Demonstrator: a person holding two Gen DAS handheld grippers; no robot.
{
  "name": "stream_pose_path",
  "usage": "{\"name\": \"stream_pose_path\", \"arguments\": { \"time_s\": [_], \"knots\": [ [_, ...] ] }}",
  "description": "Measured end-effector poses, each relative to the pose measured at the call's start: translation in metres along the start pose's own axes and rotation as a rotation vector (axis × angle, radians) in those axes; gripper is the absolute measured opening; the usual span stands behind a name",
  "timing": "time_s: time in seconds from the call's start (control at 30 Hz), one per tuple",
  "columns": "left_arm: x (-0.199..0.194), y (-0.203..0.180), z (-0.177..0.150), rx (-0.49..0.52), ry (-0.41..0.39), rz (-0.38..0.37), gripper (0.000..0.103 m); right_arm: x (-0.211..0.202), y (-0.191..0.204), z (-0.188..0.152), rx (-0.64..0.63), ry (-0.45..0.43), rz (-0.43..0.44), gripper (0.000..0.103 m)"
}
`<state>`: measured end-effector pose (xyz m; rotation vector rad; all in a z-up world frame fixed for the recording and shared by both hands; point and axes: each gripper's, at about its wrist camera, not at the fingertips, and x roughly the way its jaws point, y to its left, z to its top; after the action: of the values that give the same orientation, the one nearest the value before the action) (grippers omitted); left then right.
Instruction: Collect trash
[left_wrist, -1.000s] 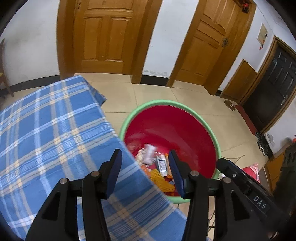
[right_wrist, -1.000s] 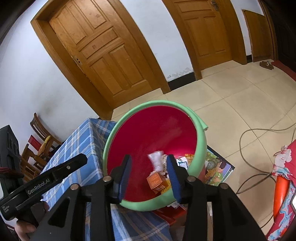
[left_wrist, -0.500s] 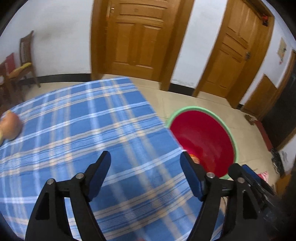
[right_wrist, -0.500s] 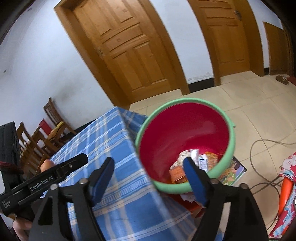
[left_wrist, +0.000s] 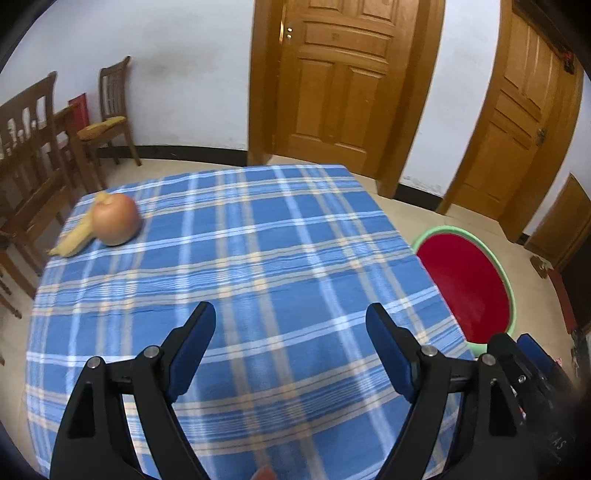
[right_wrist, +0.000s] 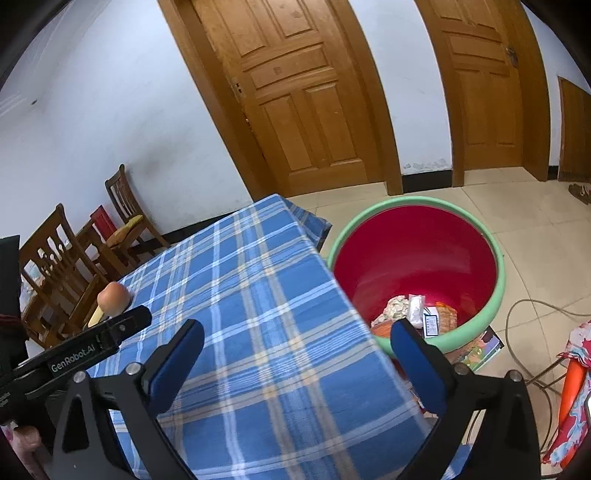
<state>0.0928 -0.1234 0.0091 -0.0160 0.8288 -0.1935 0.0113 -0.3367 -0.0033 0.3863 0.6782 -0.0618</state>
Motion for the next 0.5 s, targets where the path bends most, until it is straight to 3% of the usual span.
{"name": "stream_pose_path", "arguments": {
  "time_s": [0.17, 0.5],
  "knots": [
    [-0.013, 0.013, -0.006, -0.005, -0.046, 0.049, 0.084, -0.003, 0.016, -0.005, -0.029, 0.0, 0.0, 0.103],
    [-0.026, 0.025, -0.013, -0.02, -0.074, 0.062, 0.084, -0.01, 0.025, -0.008, -0.043, -0.006, 0.002, 0.103]
  ]
}}
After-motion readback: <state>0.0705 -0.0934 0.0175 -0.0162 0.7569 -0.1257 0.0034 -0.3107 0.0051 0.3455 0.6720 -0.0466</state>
